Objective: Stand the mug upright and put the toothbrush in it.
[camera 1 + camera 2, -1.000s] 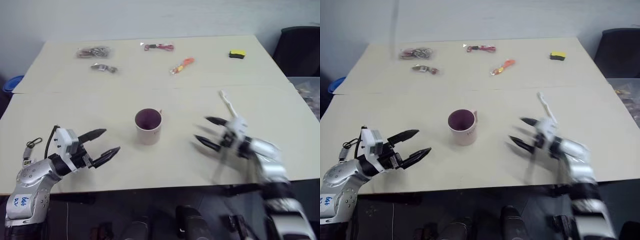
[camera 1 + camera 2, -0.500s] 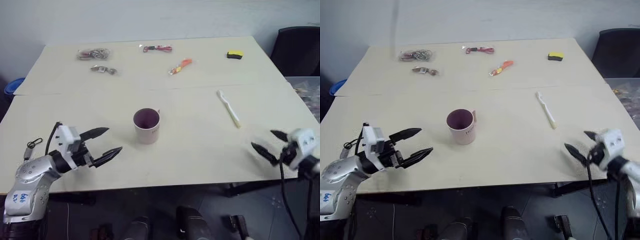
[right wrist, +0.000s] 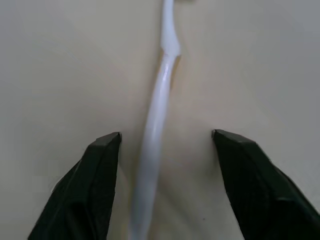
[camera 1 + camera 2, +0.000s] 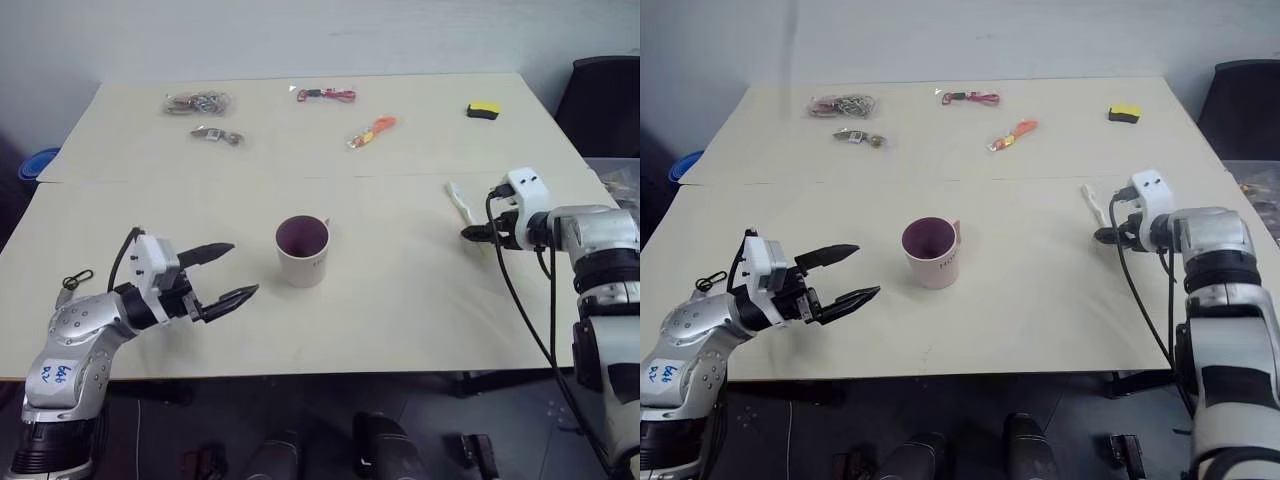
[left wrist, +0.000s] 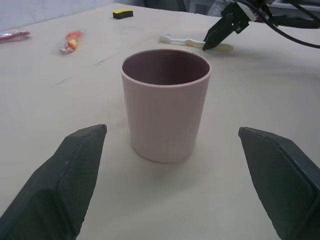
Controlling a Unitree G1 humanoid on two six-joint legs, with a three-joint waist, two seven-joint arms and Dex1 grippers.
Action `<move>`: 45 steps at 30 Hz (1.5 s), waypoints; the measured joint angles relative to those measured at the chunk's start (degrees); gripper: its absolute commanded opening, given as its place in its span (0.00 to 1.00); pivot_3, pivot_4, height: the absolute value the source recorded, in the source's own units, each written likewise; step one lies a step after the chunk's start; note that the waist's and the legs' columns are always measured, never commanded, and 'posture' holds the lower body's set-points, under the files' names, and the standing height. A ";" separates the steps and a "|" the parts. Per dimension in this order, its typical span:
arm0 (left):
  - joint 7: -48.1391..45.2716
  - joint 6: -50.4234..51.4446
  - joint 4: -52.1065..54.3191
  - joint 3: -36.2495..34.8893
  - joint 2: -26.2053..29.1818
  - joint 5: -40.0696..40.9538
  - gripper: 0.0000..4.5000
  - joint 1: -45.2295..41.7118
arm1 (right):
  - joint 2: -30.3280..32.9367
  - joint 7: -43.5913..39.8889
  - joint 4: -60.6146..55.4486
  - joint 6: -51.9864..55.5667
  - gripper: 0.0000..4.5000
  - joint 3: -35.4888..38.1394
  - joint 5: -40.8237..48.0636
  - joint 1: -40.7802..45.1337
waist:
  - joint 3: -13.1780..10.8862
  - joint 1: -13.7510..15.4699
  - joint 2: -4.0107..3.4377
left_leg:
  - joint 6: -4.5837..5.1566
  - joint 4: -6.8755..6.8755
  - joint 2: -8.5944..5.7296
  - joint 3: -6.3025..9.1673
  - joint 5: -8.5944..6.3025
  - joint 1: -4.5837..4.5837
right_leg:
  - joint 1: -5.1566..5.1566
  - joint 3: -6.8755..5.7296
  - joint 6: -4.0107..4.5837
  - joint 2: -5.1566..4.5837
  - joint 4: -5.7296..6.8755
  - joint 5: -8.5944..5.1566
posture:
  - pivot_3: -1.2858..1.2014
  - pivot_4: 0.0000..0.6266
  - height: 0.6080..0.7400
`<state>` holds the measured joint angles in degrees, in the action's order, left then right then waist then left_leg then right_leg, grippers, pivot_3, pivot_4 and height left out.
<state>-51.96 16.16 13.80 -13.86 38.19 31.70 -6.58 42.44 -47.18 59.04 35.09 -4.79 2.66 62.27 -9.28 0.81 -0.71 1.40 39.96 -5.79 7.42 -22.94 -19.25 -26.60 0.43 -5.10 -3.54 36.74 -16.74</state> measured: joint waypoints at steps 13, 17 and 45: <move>2.17 -3.13 1.54 0.73 -4.15 -1.25 1.00 5.63 | -8.98 -13.90 -11.47 -4.79 0.05 19.55 19.15 -3.73 | 0.00 -1.36 -0.01 | -0.11 0.00 0.26 -0.12 -0.06 0.03 | -0.04 -0.05 -0.03 0.16 0.25 0.01 | 0.52 0.24 1.00; 3.59 -3.35 1.42 0.18 -5.16 -1.10 1.00 4.67 | -23.54 -14.57 -35.11 -8.64 0.05 21.38 29.55 -11.18 | 0.02 -2.35 -0.04 | -0.26 0.02 0.46 0.00 -0.14 0.04 | -0.05 -0.26 -0.02 0.30 0.36 0.01 | 0.52 0.24 1.00; 4.60 -6.41 -0.15 -5.50 -2.88 -2.73 1.00 9.90 | -21.67 -22.83 -50.39 -42.84 1.00 6.59 22.13 -38.30 | 0.03 -2.16 -0.04 | -0.18 0.03 0.18 0.13 -0.17 0.11 | 0.00 -0.33 0.09 0.09 0.22 0.01 | 0.52 0.24 1.00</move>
<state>-47.35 9.75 13.65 -19.36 35.31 28.97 3.32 20.78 -70.01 8.65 -7.74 1.79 24.79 23.97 -9.25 -1.35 -0.74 1.22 39.99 -5.61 7.54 -23.11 -19.15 -26.60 0.10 -5.01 -3.46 36.96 -16.73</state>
